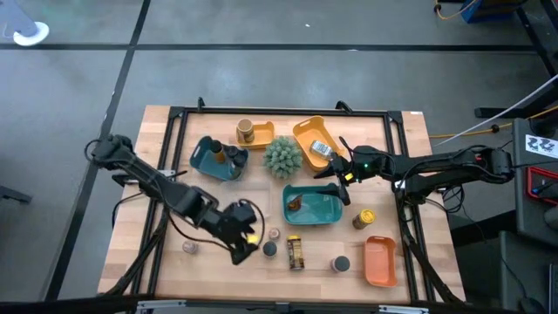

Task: Sort spices by type

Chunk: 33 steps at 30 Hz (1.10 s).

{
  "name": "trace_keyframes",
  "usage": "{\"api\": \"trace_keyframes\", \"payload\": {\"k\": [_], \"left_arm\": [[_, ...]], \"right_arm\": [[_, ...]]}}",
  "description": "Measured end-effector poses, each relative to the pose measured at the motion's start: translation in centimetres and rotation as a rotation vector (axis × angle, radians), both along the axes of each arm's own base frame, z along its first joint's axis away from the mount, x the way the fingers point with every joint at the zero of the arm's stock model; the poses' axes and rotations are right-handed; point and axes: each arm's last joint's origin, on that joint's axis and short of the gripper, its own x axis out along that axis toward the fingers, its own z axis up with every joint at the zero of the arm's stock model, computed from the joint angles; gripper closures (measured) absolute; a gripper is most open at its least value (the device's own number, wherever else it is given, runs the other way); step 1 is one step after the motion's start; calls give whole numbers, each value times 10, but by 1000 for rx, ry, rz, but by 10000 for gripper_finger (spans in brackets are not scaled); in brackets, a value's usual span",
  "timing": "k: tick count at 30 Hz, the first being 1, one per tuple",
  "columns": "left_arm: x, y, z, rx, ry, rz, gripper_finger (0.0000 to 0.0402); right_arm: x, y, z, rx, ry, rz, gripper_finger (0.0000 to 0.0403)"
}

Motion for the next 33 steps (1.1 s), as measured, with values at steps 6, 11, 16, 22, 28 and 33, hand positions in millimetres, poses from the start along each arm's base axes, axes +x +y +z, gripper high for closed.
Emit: {"api": "trace_keyframes", "payload": {"k": [6, 11, 16, 22, 28, 33], "left_arm": [[27, -16, -27, 122, -68, -140, 139], [35, -19, -45, 276, -61, -231, 139], [37, -19, -50, 399, -68, -279, 139], [39, -22, -54, 458, -78, -284, 139], [35, -29, -56, 451, -75, -292, 139], [36, -34, -65, 462, -52, -304, 139]], "right_arm": [[0, 0, 0, 20, 4, -8, 130], [0, 0, 0, 20, 5, -8, 130], [0, 0, 0, 20, 5, -8, 130], [0, 0, 0, 21, 7, -8, 130], [0, 0, -1, 21, 12, -8, 130], [0, 0, -1, 21, 13, -8, 130]]}}
